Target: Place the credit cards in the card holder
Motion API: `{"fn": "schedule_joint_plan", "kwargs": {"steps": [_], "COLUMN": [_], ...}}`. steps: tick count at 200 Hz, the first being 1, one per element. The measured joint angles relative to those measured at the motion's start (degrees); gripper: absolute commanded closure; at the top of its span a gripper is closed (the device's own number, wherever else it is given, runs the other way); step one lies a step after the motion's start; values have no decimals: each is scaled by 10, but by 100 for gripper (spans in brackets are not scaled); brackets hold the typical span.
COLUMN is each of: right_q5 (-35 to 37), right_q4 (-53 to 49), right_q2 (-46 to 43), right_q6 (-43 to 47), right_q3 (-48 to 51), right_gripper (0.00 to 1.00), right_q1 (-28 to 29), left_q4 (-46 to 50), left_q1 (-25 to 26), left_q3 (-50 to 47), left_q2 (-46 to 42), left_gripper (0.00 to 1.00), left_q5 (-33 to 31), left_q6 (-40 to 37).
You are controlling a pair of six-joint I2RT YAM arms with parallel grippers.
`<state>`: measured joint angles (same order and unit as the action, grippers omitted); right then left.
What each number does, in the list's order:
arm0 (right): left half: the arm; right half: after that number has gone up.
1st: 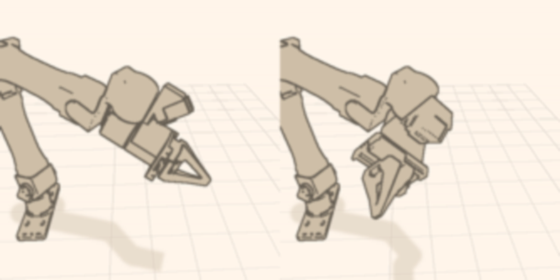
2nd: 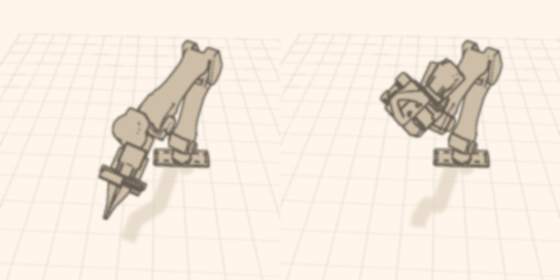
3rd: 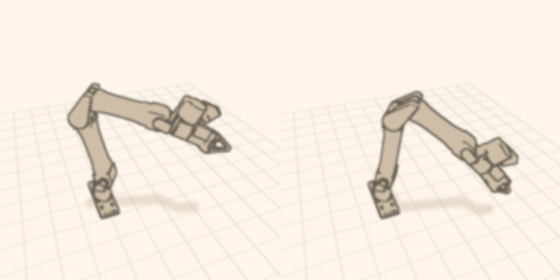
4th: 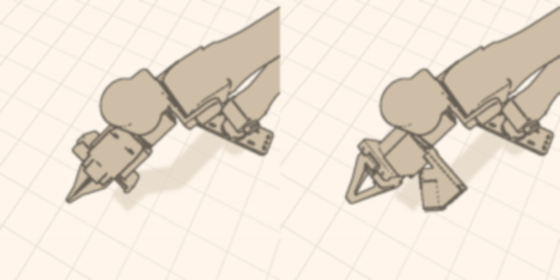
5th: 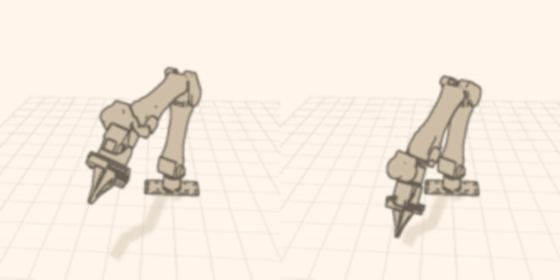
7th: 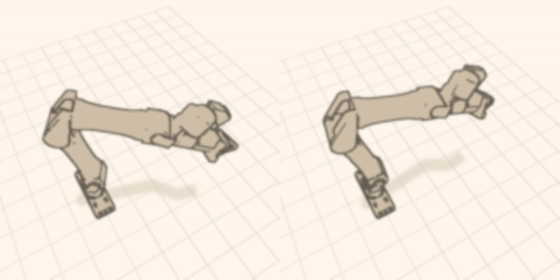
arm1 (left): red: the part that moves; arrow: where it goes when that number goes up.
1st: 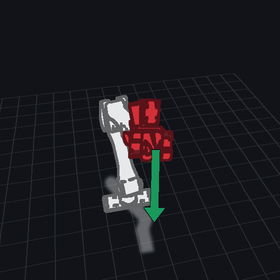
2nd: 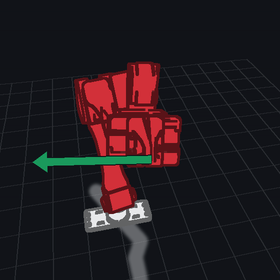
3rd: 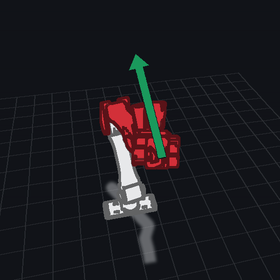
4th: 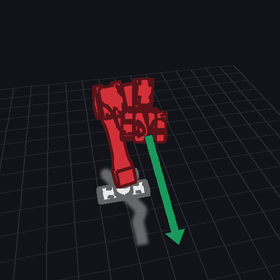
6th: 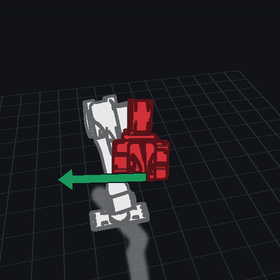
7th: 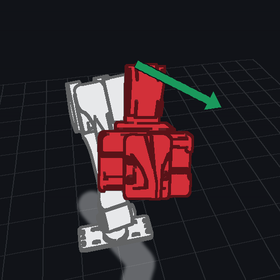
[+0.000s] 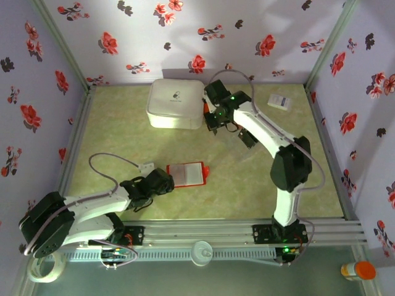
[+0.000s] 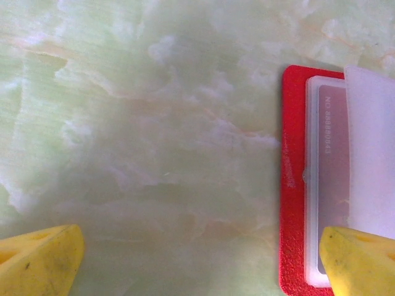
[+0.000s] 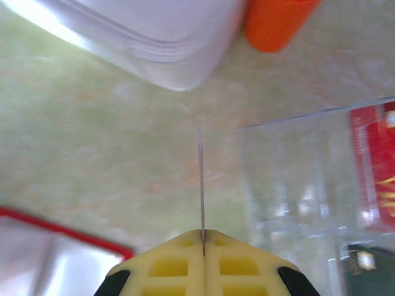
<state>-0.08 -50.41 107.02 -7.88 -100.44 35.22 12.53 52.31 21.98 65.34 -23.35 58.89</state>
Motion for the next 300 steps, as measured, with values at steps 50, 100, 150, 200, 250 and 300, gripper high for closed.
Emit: {"fn": "schedule_joint_plan", "kwargs": {"steps": [50,100,150,200,250,300], "right_q5": [-163,-240,-264,-268,-268,-268], "right_q4": [173,321,406,435,454,464], "right_q2": [-66,-66,-53,-7,10,16], "right_q6": [-142,-269,-322,-340,-347,-348], "right_q3": [217,345,359,360,364,365], "right_gripper": [100,100,100,100,100,100], "right_q1": [38,64,85,94,103,108], "left_q4": [10,19,28,64,88,86], "left_q1": [0,0,0,0,-1,-2], "left_q3": [-1,-3,-4,-5,-4,14], "left_q2": [-7,-14,-20,-43,-68,-35], "left_gripper": [1,1,1,0,0,0], "left_q5": [0,0,0,2,2,4], "left_q6": [5,6,7,8,8,3]}}
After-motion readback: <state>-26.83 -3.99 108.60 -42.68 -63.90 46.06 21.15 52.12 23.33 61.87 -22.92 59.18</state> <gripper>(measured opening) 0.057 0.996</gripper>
